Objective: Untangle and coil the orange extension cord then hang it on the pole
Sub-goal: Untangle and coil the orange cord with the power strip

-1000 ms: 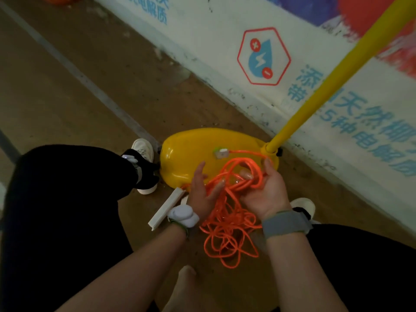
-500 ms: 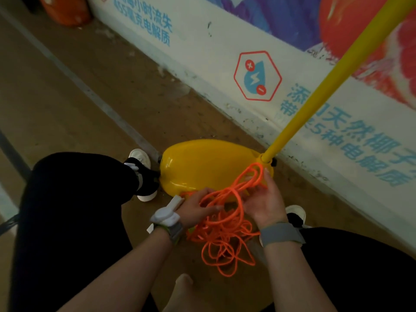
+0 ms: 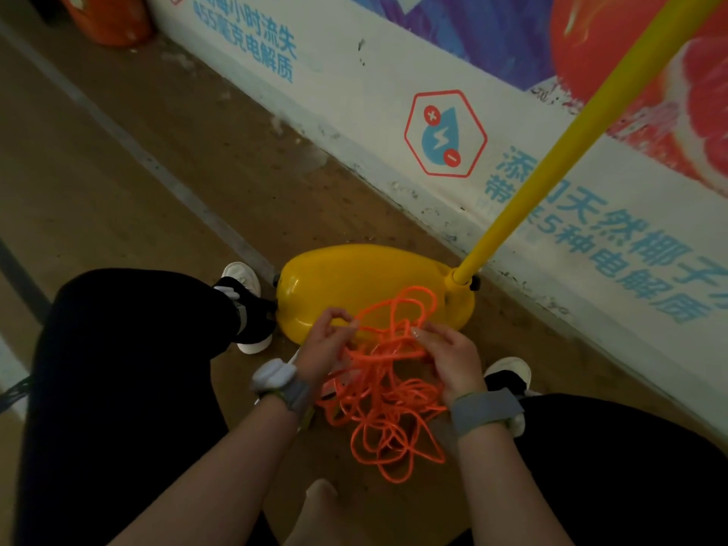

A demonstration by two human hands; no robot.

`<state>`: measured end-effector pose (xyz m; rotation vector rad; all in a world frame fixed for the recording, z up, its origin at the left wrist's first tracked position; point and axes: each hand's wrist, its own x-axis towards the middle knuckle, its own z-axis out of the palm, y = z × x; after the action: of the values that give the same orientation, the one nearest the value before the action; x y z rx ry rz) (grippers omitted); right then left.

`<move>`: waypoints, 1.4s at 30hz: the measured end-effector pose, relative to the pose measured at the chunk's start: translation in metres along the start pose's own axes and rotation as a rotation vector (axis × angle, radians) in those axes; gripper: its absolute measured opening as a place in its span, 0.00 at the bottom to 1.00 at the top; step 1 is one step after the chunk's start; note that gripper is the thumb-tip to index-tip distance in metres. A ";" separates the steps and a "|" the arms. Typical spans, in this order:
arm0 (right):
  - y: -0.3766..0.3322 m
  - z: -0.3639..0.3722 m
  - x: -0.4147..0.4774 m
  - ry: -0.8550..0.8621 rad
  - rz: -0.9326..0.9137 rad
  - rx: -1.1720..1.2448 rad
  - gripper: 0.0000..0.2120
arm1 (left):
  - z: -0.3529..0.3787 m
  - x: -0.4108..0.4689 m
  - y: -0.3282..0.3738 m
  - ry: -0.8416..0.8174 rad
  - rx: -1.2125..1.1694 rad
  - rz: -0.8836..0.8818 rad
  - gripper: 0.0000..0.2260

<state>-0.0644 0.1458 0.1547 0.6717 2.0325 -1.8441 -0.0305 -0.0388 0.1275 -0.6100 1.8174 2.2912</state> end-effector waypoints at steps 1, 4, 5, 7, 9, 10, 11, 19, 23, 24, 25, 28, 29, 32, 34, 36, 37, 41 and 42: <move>0.003 -0.005 0.003 0.040 -0.016 -0.031 0.09 | -0.004 0.004 0.003 0.086 -0.062 -0.001 0.05; 0.006 -0.016 0.008 0.175 0.032 -0.010 0.06 | -0.025 0.015 0.016 0.303 -0.318 -0.035 0.07; 0.007 -0.019 0.009 0.199 0.082 0.009 0.05 | -0.030 0.018 0.020 0.314 -0.410 -0.037 0.06; 0.015 -0.020 0.010 0.175 0.155 -0.053 0.06 | -0.030 0.018 0.023 0.240 -0.470 -0.020 0.05; 0.027 -0.021 0.014 0.083 0.164 -0.357 0.10 | -0.021 0.012 0.022 0.130 -0.414 0.012 0.05; 0.034 -0.021 0.018 0.027 0.169 -0.526 0.13 | -0.017 0.010 0.021 0.091 -0.392 0.029 0.06; 0.036 -0.021 0.017 -0.023 0.197 -0.655 0.13 | -0.015 0.008 0.020 0.078 -0.371 0.042 0.06; 0.014 -0.008 -0.001 -0.344 0.480 -0.130 0.11 | -0.023 0.019 -0.011 0.101 0.524 0.082 0.11; -0.005 -0.002 -0.007 -0.496 0.486 0.275 0.17 | -0.013 0.014 -0.026 -0.086 0.658 0.043 0.10; -0.008 0.001 -0.009 -0.502 0.456 0.286 0.15 | -0.007 0.010 -0.025 -0.130 0.637 0.028 0.08; -0.007 0.002 -0.009 -0.481 0.407 0.245 0.14 | -0.002 0.007 -0.023 -0.174 0.602 0.011 0.07; -0.003 0.005 -0.014 -0.381 0.237 0.090 0.11 | 0.010 -0.003 -0.022 -0.277 0.278 -0.121 0.07; -0.001 0.006 -0.016 -0.364 0.192 0.078 0.07 | 0.011 -0.005 -0.023 -0.266 0.185 -0.160 0.07; 0.001 0.007 -0.017 -0.355 0.177 0.176 0.09 | 0.013 -0.008 -0.023 -0.216 -0.008 -0.205 0.06; -0.001 0.008 -0.017 -0.355 0.190 0.193 0.11 | 0.013 -0.007 -0.022 -0.235 -0.154 -0.227 0.08; -0.001 0.011 -0.019 -0.349 0.164 0.150 0.08 | 0.011 -0.006 -0.023 -0.217 -0.173 -0.228 0.10; 0.000 0.015 -0.021 -0.340 0.149 0.117 0.09 | 0.010 -0.006 -0.024 -0.190 -0.150 -0.219 0.09; 0.010 0.027 -0.026 -0.268 0.037 -0.165 0.16 | 0.007 -0.005 -0.030 -0.063 -0.030 -0.155 0.11; 0.011 0.027 -0.025 -0.223 -0.025 -0.291 0.15 | 0.007 -0.004 -0.033 -0.037 0.026 -0.142 0.13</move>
<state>-0.0398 0.1165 0.1551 0.3459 2.1059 -1.5146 -0.0160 -0.0229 0.1009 -0.6654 1.7260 2.1689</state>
